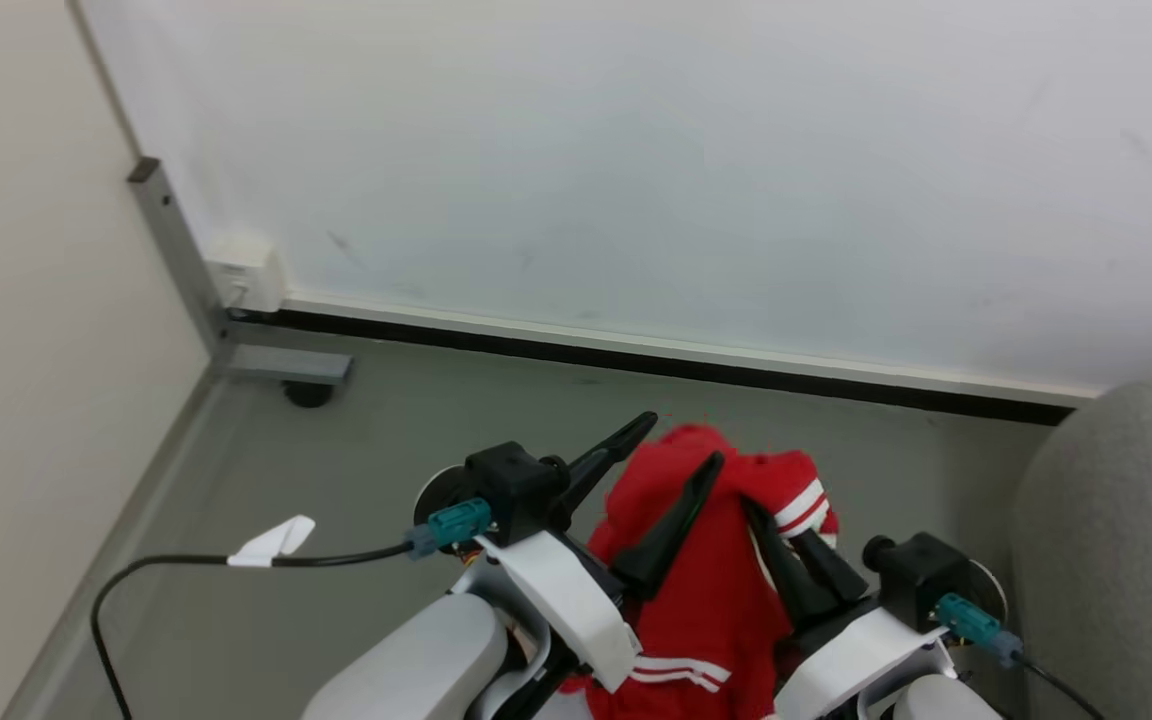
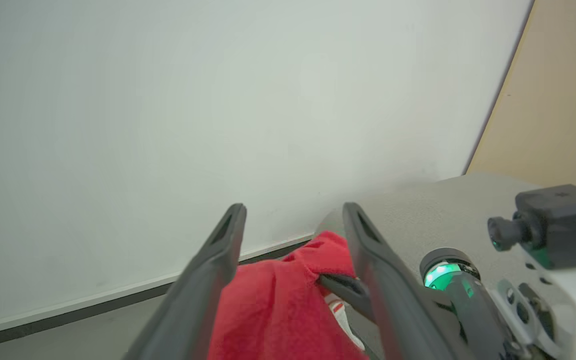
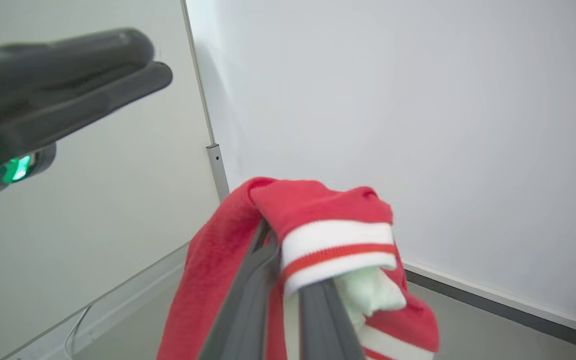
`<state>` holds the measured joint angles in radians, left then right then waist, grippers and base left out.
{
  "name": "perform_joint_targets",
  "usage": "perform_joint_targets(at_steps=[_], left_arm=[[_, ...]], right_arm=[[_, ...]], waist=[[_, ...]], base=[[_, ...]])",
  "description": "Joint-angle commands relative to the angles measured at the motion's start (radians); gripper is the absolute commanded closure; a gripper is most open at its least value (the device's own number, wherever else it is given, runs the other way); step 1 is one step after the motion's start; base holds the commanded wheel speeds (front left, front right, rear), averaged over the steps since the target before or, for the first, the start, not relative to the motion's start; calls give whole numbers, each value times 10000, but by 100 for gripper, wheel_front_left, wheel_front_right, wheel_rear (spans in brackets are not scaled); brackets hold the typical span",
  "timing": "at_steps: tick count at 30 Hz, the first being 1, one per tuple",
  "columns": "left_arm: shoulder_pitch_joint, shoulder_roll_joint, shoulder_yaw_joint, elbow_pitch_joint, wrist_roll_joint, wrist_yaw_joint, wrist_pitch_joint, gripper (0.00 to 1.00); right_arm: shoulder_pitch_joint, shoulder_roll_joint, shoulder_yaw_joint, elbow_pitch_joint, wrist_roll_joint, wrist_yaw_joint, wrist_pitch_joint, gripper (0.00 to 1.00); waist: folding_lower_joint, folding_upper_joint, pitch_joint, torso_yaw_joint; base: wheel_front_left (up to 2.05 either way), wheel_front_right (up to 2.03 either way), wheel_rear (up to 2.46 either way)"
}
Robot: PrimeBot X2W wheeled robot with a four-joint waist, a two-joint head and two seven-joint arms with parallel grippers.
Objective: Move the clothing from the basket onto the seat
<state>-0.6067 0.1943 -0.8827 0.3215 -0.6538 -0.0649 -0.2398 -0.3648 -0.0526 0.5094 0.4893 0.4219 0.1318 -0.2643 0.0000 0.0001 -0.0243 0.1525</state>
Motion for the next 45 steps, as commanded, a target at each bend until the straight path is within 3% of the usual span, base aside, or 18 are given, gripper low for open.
perform_joint_targets(at_steps=[1,17,26,35,45], left_arm=[[144,66,29,-64,-4,24,-61,0],[678,512,269,-515,330,-39,-246,0],[897,557,405,-563,662,-135,-240,0],[1151,489,637,-658,975,-239,-242,0],[1123,452,719,-608,1144,-402,-244,0]], right_arm=[[142,-64,-127,-80,-110,-21,-2,100],[646,-543,-1994,-1841,-852,-21,-2,100],[1035,-662,-2518,-2790,-1159,-21,-2,100],[1309,-594,-2850,-3262,-1338,-21,-2,100],[813,-633,-3191,-3368,-1424,-22,-2,100]], waist=[[0,-1,110,-403],[0,-1,519,-3499],[0,-1,690,-4755],[0,-1,810,-5285],[0,-1,1182,-4982]], base=[[0,0,0],[0,0,0],[0,0,0],[0,0,0],[0,0,0]])
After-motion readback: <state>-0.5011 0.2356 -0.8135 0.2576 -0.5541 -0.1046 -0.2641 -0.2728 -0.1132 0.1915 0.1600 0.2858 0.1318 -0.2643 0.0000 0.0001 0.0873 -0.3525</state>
